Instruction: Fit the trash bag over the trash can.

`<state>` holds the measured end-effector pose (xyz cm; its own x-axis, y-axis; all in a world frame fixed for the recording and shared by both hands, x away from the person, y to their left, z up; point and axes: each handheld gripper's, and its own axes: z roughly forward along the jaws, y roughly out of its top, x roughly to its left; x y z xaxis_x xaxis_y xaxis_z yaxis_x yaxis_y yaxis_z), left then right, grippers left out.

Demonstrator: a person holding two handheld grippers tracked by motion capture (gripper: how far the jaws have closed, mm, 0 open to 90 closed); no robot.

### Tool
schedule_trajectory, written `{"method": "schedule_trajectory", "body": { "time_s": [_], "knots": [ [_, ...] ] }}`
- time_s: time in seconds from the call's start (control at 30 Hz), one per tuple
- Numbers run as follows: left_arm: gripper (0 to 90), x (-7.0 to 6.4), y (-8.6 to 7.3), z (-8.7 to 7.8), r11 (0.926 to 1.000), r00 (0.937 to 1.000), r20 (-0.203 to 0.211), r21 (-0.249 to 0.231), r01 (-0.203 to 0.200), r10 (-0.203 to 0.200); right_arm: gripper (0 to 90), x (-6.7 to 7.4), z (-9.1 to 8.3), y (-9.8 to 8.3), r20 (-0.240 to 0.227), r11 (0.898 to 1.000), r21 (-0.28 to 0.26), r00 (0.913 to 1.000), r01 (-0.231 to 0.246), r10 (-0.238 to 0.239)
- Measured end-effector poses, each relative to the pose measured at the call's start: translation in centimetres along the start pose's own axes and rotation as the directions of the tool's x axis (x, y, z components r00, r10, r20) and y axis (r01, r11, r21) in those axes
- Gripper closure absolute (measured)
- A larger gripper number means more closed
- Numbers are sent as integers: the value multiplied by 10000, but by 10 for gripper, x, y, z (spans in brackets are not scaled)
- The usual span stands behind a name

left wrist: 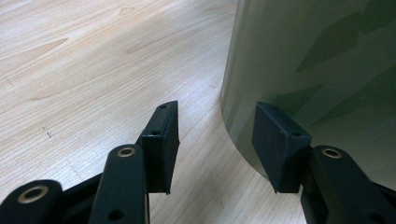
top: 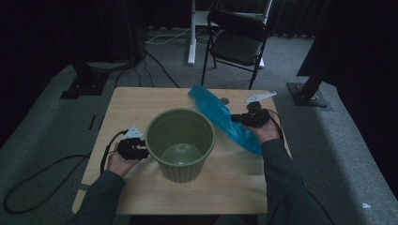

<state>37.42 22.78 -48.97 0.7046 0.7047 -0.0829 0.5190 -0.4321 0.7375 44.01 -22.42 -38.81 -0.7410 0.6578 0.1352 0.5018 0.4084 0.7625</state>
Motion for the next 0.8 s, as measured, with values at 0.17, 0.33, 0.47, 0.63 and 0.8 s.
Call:
{"method": "schedule_trajectory", "body": {
  "time_s": [0.17, 0.33, 0.47, 0.63, 0.8],
  "knots": [
    [510, 0, 0, 0, 10000, 10000, 2, -4, 2, -2, 898, 6, -12, 14, -78, 9992, -294, 9996, 267, -269],
    [510, 0, 0, 0, 10000, 10000, 12, 0, -2, 2, 898, 10, -22, 27, -178, 9970, -707, 9993, 313, -327],
    [510, 0, 0, 0, 10000, 10000, 5, -10, -1, 1, 897, 15, -27, 37, -237, 9940, -1000, 9986, 443, -469],
    [513, -1, 0, -1, 10000, 10000, 76, -65, -58, 59, 897, 26, -29, 48, -256, 9902, -1162, 9964, 770, -804],
    [513, -3, 1, 0, 9999, 9998, 128, -74, -137, 138, 897, 32, -32, 59, -319, 9867, -1332, 9947, 931, -981]
  ]
}}
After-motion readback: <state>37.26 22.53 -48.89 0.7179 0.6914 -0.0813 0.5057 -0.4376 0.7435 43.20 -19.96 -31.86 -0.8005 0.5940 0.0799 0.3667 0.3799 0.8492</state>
